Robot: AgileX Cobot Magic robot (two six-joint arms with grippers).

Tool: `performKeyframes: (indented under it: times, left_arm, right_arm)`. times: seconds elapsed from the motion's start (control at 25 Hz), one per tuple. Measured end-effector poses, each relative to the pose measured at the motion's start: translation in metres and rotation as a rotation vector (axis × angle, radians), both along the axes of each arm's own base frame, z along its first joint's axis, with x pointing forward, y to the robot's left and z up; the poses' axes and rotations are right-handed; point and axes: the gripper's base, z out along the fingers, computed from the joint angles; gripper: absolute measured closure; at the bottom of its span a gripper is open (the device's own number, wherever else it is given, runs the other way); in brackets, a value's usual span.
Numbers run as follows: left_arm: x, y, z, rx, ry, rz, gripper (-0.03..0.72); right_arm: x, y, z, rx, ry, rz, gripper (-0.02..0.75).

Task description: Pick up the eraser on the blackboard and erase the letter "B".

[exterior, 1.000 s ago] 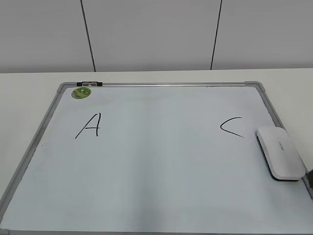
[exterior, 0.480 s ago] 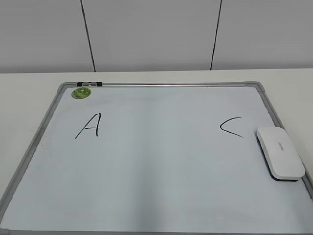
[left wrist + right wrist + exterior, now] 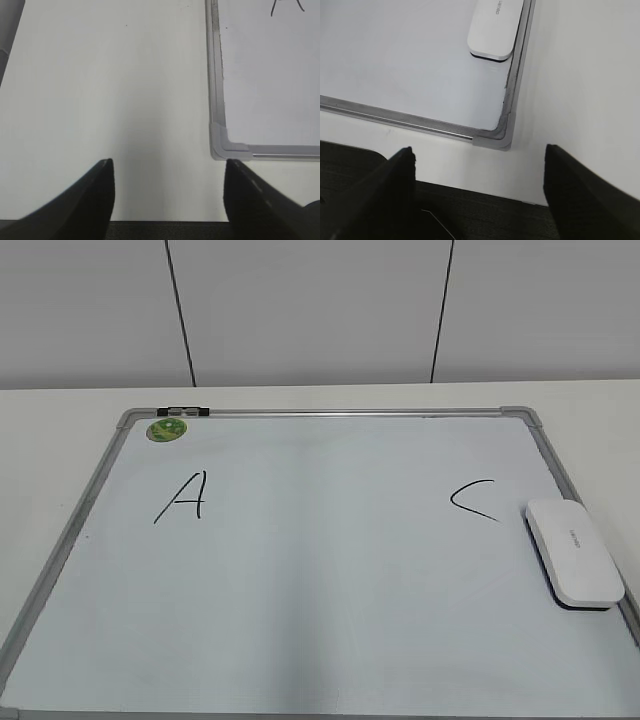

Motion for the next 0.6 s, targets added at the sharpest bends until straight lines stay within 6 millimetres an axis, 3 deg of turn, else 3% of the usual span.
performKeyframes:
  times: [0.6]
  left_arm:
    - [0.0,-0.0001,0.0,-0.002,0.0,0.0,0.179]
  right_arm:
    - [-0.0013,-0.0007,-0.0016,-0.011,0.015,0.002,0.146]
